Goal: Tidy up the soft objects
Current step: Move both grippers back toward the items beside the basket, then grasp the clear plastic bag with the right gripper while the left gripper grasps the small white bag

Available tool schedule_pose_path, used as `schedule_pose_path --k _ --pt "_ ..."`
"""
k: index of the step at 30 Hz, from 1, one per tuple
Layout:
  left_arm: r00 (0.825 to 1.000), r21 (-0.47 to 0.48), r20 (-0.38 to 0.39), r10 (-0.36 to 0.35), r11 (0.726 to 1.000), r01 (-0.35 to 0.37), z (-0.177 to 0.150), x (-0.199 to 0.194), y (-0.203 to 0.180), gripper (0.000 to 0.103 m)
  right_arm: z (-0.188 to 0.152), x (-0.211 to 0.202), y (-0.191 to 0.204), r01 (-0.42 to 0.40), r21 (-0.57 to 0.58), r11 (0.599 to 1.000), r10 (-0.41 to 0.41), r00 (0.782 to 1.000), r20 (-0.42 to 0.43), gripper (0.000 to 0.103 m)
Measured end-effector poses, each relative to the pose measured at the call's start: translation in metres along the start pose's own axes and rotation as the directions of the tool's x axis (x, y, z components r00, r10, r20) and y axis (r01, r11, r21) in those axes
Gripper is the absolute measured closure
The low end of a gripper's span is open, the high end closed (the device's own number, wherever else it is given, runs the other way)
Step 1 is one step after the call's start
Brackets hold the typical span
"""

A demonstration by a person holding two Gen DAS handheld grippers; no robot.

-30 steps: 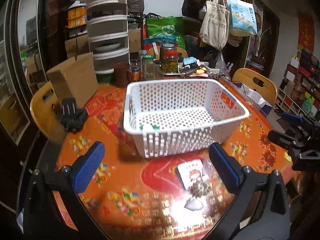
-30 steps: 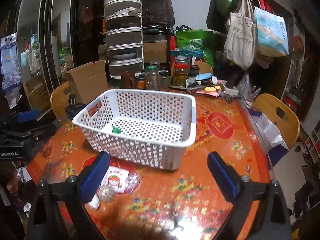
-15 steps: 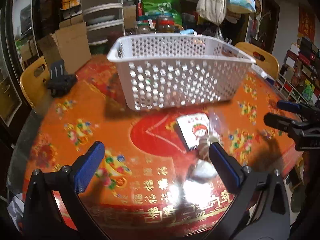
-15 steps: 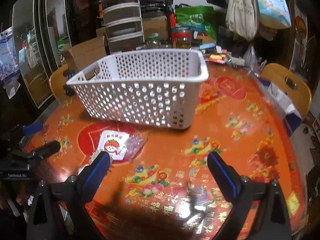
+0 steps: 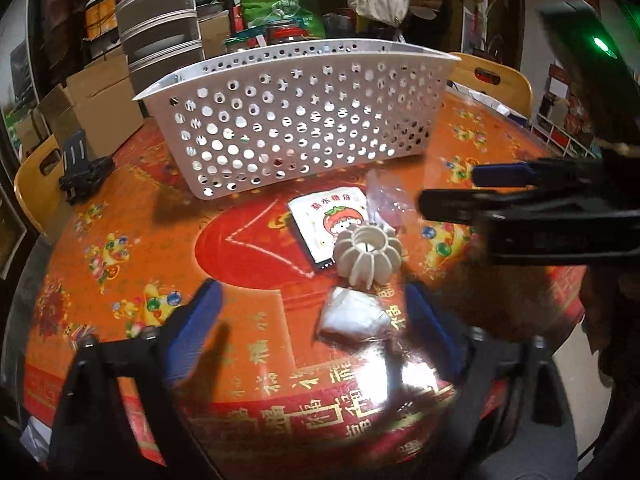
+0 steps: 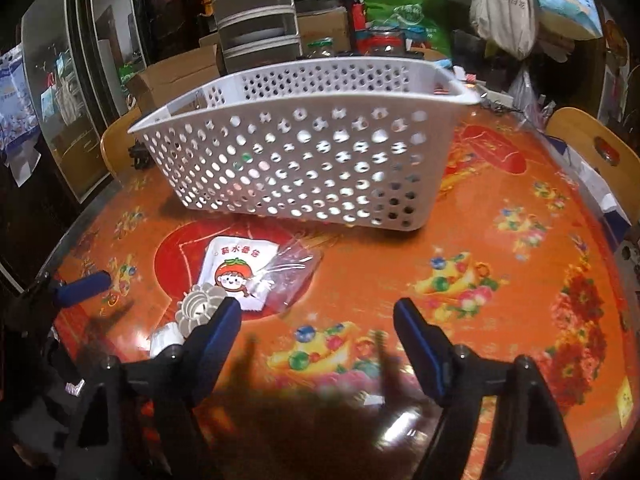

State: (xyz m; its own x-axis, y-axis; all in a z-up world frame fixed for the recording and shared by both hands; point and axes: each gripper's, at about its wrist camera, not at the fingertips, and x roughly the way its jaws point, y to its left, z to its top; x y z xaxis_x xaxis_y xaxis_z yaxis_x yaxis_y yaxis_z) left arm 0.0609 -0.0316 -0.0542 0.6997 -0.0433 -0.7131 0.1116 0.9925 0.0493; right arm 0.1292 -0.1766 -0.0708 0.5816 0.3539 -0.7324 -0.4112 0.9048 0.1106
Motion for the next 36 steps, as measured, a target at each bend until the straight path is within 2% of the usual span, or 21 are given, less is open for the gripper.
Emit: schedule_pose_path --k 4,8,12,13,15,25,36 --pt "1.000 -0.006 -0.011 -0.009 1.000 0.009 -0.004 0.009 0.006 0.039 0.007 0.022 0.008 -0.017 0.006 1.000 0.017 0.999 -0.031 0.032" --pt "1.000 -0.018 -0.002 -0.017 1.000 0.017 -0.006 0.011 0.016 0.051 0.012 0.043 0.014 -0.034 0.011 0.999 0.035 0.997 -0.065 0.042" --pt "1.000 -0.014 0.007 -0.028 0.999 0.029 -0.006 0.012 0.023 0.062 0.016 0.049 0.020 -0.032 0.001 0.999 0.032 0.997 -0.063 0.049" --pt "0.999 -0.014 0.009 -0.031 0.999 0.031 -0.007 0.011 0.024 0.066 0.017 0.049 0.020 -0.036 0.001 0.999 0.036 0.997 -0.064 0.054" --pt "0.999 -0.011 0.011 -0.032 0.999 0.032 -0.007 0.011 0.025 0.067 0.018 0.051 0.022 -0.047 -0.001 0.999 0.047 0.997 -0.064 0.061" --pt "0.998 -0.027 0.043 -0.047 0.998 0.049 -0.006 0.005 0.033 0.068 0.014 0.039 0.017 -0.043 -0.011 0.999 0.042 0.998 -0.039 0.063" --pt "0.994 -0.041 0.099 -0.046 0.998 0.050 -0.002 -0.015 0.039 0.068 0.005 -0.001 -0.003 -0.039 0.007 0.999 0.038 0.999 0.035 0.064"
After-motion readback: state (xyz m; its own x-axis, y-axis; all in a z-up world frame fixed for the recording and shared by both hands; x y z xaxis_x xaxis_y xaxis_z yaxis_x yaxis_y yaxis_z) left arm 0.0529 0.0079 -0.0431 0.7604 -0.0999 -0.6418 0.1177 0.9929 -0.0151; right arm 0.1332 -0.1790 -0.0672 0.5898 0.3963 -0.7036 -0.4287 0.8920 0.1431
